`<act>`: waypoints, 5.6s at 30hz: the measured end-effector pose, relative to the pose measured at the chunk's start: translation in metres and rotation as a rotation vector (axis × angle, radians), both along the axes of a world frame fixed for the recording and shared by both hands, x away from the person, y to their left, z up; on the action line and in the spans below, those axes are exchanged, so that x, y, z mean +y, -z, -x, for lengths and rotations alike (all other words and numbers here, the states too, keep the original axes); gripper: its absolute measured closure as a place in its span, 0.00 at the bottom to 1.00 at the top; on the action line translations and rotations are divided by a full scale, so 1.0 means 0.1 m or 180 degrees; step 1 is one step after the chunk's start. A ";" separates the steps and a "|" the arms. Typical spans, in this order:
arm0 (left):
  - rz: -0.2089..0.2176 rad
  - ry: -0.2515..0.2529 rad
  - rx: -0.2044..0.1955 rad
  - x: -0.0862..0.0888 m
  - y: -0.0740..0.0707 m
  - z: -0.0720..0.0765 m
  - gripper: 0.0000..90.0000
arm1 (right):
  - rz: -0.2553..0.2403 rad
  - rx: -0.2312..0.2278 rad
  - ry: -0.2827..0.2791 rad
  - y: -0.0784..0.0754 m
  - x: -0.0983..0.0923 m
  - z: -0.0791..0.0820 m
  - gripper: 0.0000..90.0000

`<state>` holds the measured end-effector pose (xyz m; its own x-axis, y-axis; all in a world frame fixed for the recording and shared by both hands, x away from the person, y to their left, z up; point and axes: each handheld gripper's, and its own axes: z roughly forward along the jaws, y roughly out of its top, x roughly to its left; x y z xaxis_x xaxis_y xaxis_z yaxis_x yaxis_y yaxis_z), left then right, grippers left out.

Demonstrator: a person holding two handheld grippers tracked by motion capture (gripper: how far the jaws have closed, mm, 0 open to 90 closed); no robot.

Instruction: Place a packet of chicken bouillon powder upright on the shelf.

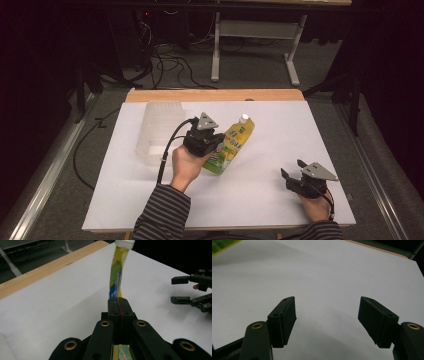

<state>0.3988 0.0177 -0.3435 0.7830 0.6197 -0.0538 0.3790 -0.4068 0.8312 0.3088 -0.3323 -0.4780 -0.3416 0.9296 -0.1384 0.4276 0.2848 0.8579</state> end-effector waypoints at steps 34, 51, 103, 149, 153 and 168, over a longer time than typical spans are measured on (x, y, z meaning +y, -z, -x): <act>0.0050 -0.0549 -0.0426 0.85 -0.54 -0.06 1.00 | 0.0001 0.0002 0.0006 0.00 0.00 0.00 0.35; -0.0232 -0.0904 -0.0392 1.17 -0.35 -0.26 1.00 | 0.0024 -0.0005 0.0012 0.00 0.01 0.00 0.35; -0.0892 -0.0855 0.0385 1.10 0.12 -0.60 1.00 | 0.0073 0.0006 0.0019 0.00 0.01 -0.01 0.35; -0.0532 -0.0786 -0.0040 1.37 0.37 -0.34 1.00 | 0.0076 -0.0005 0.0026 0.00 0.02 0.00 0.35; -0.0524 -0.0743 0.0003 1.41 0.37 -0.32 0.98 | 0.0095 -0.0004 0.0017 0.01 0.02 0.00 0.35; -0.0280 -0.0843 0.0065 1.58 0.36 -0.21 0.85 | 0.0094 0.0001 0.0011 0.01 0.02 0.00 0.35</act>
